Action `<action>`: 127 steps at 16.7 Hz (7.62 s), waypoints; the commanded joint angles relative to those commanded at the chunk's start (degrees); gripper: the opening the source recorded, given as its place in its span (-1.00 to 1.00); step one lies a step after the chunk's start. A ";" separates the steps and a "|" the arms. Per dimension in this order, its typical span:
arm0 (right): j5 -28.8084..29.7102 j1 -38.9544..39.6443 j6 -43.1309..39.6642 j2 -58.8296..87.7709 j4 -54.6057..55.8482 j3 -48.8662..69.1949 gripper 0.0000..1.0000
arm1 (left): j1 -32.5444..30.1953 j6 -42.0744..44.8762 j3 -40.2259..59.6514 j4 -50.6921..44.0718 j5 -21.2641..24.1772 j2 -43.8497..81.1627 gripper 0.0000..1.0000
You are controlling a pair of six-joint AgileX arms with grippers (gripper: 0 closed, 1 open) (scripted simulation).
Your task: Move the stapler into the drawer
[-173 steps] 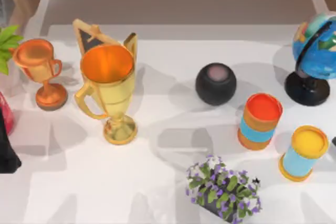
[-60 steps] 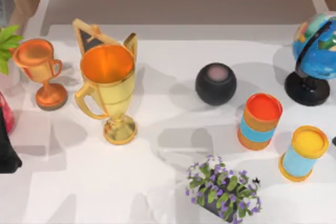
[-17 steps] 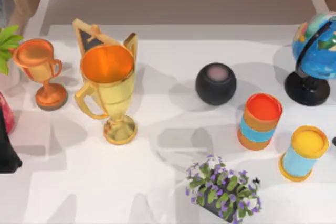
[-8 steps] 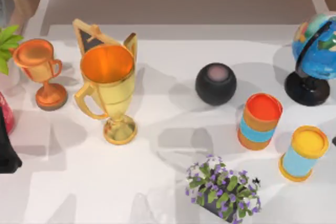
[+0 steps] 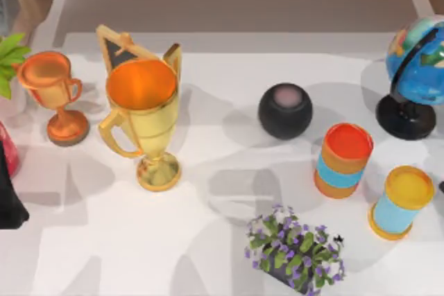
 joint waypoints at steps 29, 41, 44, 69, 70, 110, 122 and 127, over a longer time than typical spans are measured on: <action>0.32 1.14 0.93 7.00 15.34 -9.06 -0.06 | 0.00 0.00 0.00 0.00 0.00 0.00 1.00; 0.32 1.14 0.93 7.00 15.34 -9.06 -1.00 | 0.00 0.00 0.00 0.00 0.00 0.00 1.00; 0.35 1.05 0.95 6.93 15.31 -9.02 -1.00 | 0.00 0.00 0.00 0.00 0.00 0.00 1.00; 1.24 -1.97 7.19 1.53 0.49 0.08 -1.00 | 0.00 0.00 0.00 0.00 0.00 0.00 1.00; 1.25 -2.53 9.30 1.46 -2.32 2.87 -1.00 | 0.00 0.00 0.00 0.00 0.00 0.00 1.00; 1.99 -17.43 16.29 46.27 -25.37 77.66 -1.00 | 0.00 0.00 0.00 0.00 0.00 0.00 1.00; 2.06 -19.41 10.11 52.25 -20.18 72.70 -1.00 | 0.00 0.00 0.00 0.00 0.00 0.00 1.00; 2.06 -19.41 10.11 52.25 -20.18 72.70 -0.25 | 0.00 0.00 0.00 0.00 0.00 0.00 1.00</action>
